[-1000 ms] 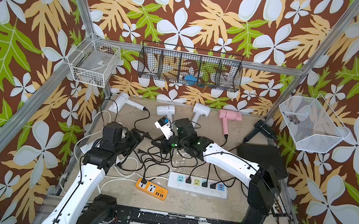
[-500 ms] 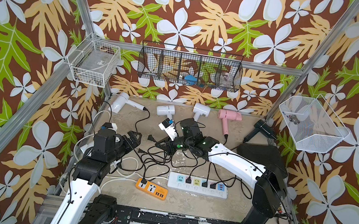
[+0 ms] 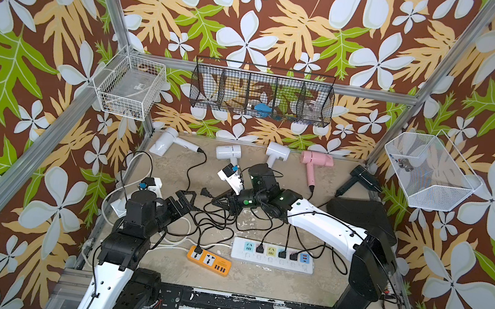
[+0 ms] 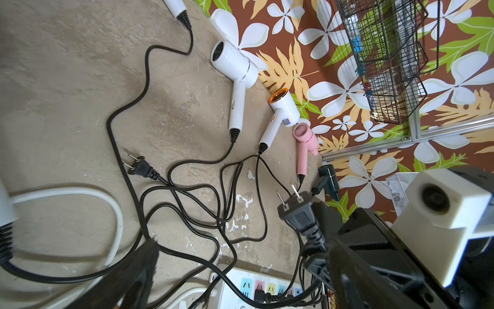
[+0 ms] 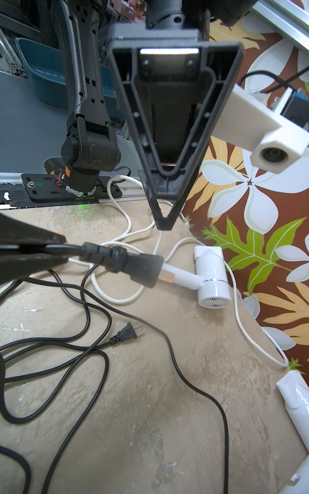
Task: Charge the blow dryers
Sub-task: Pick up the plug from the center of the board.
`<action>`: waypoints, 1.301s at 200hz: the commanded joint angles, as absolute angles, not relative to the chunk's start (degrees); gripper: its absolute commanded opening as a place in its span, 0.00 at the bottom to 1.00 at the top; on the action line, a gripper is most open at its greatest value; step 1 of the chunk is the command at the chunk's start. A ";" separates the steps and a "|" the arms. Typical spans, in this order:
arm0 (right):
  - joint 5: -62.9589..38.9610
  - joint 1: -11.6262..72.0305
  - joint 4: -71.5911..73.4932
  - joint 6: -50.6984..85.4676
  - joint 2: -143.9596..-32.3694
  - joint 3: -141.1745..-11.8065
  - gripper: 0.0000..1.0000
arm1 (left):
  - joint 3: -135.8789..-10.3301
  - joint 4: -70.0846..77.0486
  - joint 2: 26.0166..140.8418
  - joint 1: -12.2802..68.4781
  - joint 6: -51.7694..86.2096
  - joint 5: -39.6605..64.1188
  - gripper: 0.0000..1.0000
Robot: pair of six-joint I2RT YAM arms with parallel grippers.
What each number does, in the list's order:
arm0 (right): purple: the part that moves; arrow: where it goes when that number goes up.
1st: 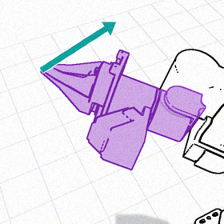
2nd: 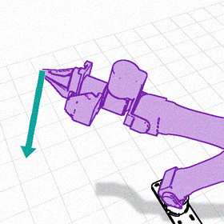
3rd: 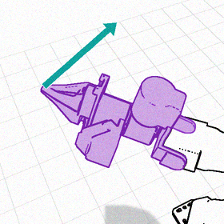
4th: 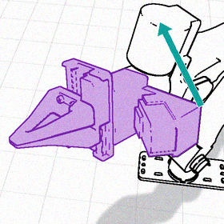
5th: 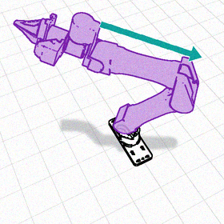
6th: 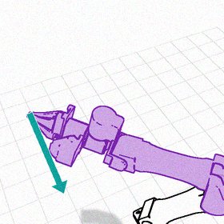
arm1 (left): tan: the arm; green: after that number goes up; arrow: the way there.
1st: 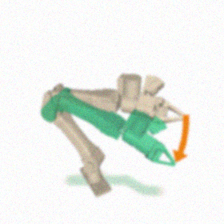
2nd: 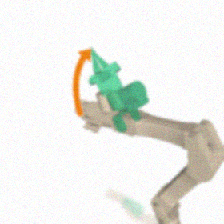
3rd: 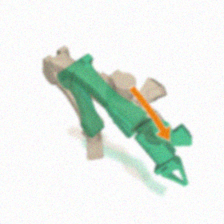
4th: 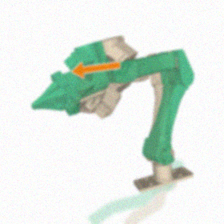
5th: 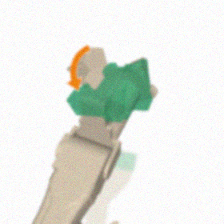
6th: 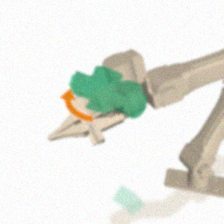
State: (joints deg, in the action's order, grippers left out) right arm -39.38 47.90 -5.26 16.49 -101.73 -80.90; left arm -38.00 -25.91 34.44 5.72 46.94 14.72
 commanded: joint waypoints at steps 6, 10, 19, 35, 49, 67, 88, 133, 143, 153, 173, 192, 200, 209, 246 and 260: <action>-39.44 47.73 -7.18 15.82 -99.85 -79.41 0.00 | -36.74 -18.03 35.23 5.71 46.56 17.52 1.00; -39.65 47.59 -6.91 15.89 -99.45 -78.79 0.00 | -36.44 -17.07 35.45 5.71 46.78 17.85 1.00; -40.15 47.48 -5.70 16.41 -98.46 -76.95 0.00 | -35.54 -14.51 36.19 5.65 47.26 18.98 1.00; -42.24 47.08 -3.61 17.26 -97.18 -74.53 0.00 | -34.01 -9.98 38.28 5.70 47.77 21.84 1.00; -43.77 46.50 -1.96 18.45 -96.32 -73.15 0.00 | -32.85 -6.35 39.53 5.56 48.15 23.98 1.00; -45.20 45.85 -1.64 18.89 -95.73 -72.84 0.00 | -31.70 -2.18 40.03 5.13 48.54 26.22 1.00; -47.05 45.10 0.71 20.30 -95.19 -71.96 0.00 | -30.32 2.78 41.25 2.98 49.88 30.73 1.00; -51.06 42.81 4.81 23.86 -94.67 -70.60 0.00 | -22.92 22.54 44.68 -5.22 59.34 46.48 1.00; -51.46 42.70 5.07 24.03 -94.49 -70.16 0.00 | -22.01 24.73 44.08 -5.74 60.43 47.42 1.00; -52.15 42.67 5.71 24.56 -94.37 -69.60 0.00 | -21.44 25.63 43.44 -5.80 60.64 47.95 1.00; -55.12 42.67 9.51 27.35 -94.69 -68.56 0.00 | -19.79 27.81 41.86 -6.02 62.00 48.78 1.00; -58.75 42.64 13.65 30.90 -95.18 -68.31 0.00 | -15.99 36.23 39.91 -6.07 67.27 49.83 1.00; -60.21 42.67 15.08 32.29 -95.11 -68.11 0.00 | -13.52 42.62 39.17 -6.03 70.66 50.20 1.00; -61.84 42.63 16.85 33.68 -95.10 -67.83 0.00 | -11.13 49.15 39.11 -6.08 73.98 50.41 1.00; -65.82 42.67 21.97 37.96 -94.76 -66.45 0.00 | -8.79 63.14 41.68 -6.12 81.11 52.45 1.00; -66.29 42.69 21.28 37.66 -94.52 -66.29 0.00 | -8.48 65.09 41.82 -6.11 81.69 52.45 1.00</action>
